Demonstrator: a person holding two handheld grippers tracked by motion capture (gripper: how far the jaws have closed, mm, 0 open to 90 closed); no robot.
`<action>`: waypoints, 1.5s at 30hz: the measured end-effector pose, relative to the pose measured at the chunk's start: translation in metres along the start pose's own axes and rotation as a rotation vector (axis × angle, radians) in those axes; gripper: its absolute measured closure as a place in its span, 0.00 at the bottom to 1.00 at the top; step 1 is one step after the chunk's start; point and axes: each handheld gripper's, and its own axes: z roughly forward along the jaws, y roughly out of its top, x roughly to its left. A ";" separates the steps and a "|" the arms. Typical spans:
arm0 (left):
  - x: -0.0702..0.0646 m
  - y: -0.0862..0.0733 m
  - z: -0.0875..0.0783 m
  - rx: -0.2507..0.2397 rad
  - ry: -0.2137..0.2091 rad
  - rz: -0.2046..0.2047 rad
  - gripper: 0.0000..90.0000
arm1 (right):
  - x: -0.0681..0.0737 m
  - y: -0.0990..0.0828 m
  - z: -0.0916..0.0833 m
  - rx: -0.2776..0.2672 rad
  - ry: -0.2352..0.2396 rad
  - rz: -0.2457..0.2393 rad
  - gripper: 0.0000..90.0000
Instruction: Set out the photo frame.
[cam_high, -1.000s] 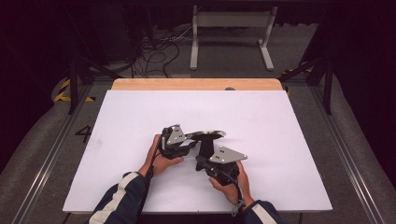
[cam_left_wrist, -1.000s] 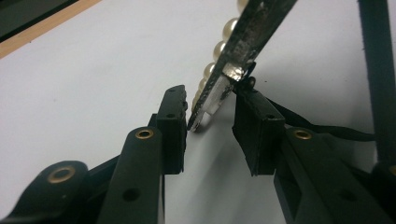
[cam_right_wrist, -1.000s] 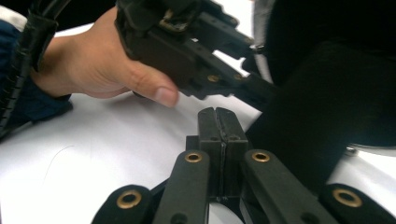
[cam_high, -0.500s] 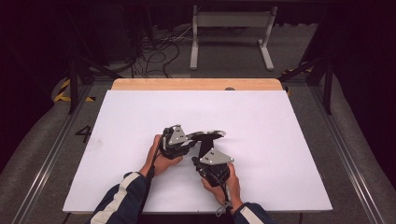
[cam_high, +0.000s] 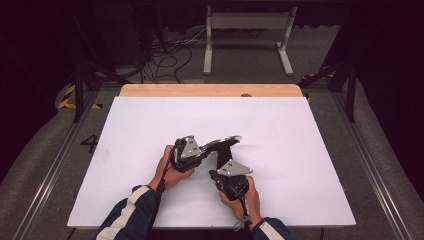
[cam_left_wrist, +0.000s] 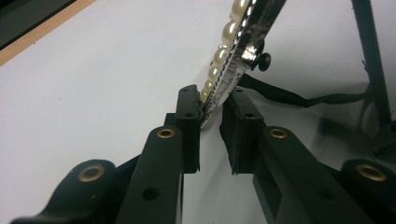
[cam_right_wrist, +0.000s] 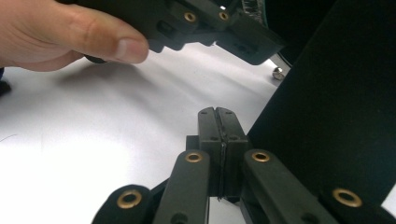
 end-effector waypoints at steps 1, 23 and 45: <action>0.000 0.000 0.000 0.002 -0.001 0.004 0.87 | -0.001 0.000 -0.001 0.003 0.002 0.003 1.00; -0.003 -0.001 -0.006 0.017 0.018 0.030 0.89 | -0.010 -0.004 -0.010 0.015 0.009 0.047 1.00; -0.004 -0.003 -0.010 0.004 0.010 0.016 0.89 | -0.013 -0.005 -0.014 0.014 0.019 0.038 1.00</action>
